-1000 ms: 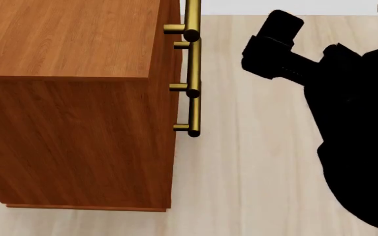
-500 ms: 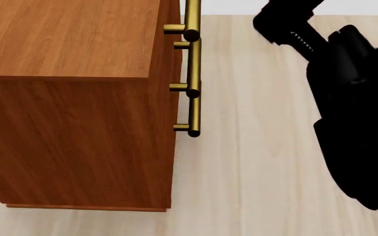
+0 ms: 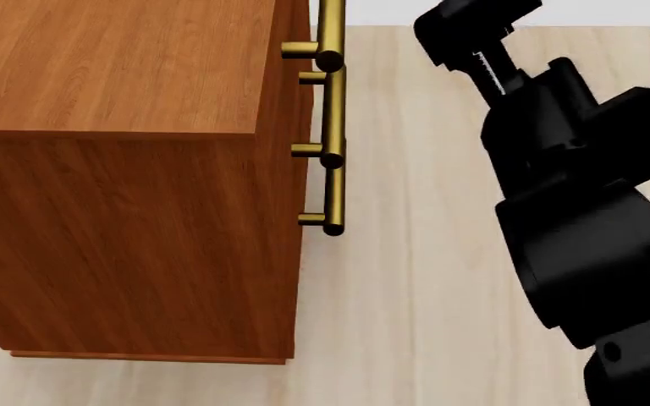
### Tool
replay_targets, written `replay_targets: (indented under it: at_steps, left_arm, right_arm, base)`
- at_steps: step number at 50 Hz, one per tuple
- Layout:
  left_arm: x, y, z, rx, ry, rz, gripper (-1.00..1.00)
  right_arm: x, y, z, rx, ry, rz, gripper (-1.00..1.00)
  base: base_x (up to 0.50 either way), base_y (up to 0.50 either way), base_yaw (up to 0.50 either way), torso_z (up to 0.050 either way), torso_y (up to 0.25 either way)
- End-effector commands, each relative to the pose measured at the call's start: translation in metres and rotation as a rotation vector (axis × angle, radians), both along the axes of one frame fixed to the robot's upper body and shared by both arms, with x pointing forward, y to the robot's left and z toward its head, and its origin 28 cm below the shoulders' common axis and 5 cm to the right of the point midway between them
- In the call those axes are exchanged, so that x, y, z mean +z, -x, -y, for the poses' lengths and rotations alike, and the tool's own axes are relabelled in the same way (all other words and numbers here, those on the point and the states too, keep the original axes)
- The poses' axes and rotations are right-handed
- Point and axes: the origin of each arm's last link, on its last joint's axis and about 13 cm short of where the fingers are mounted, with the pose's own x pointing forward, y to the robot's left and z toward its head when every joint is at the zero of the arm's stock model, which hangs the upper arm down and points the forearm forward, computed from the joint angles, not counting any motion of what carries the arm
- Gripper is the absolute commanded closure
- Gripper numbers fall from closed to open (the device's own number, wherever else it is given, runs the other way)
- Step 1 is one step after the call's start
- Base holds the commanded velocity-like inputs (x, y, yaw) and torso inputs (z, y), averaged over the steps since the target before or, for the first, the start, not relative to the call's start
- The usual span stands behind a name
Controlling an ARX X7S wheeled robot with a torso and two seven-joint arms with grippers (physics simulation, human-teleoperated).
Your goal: Close the bottom drawer of the cabinet and open the top drawer.
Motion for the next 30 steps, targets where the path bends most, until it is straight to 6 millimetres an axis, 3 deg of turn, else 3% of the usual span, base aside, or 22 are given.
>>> replay_targets:
  at_steps: [1, 30]
  left_arm:
    - [0.0, -0.001, 0.0, -0.001, -0.002, -0.002, -1.0]
    - [-0.003, -0.002, -0.004, 0.016, -0.001, -0.01, -1.0]
  right_arm:
    - [-0.009, -0.008, -0.01, 0.039, -0.071, -0.021, -1.0]
    - [-0.02, -0.032, -0.026, 0.102, -0.078, -0.059, -1.0]
  base:
    - [0.0, 0.0, 0.0, 0.0, 0.0]
    - [0.0, 0.0, 0.0, 0.0, 0.0]
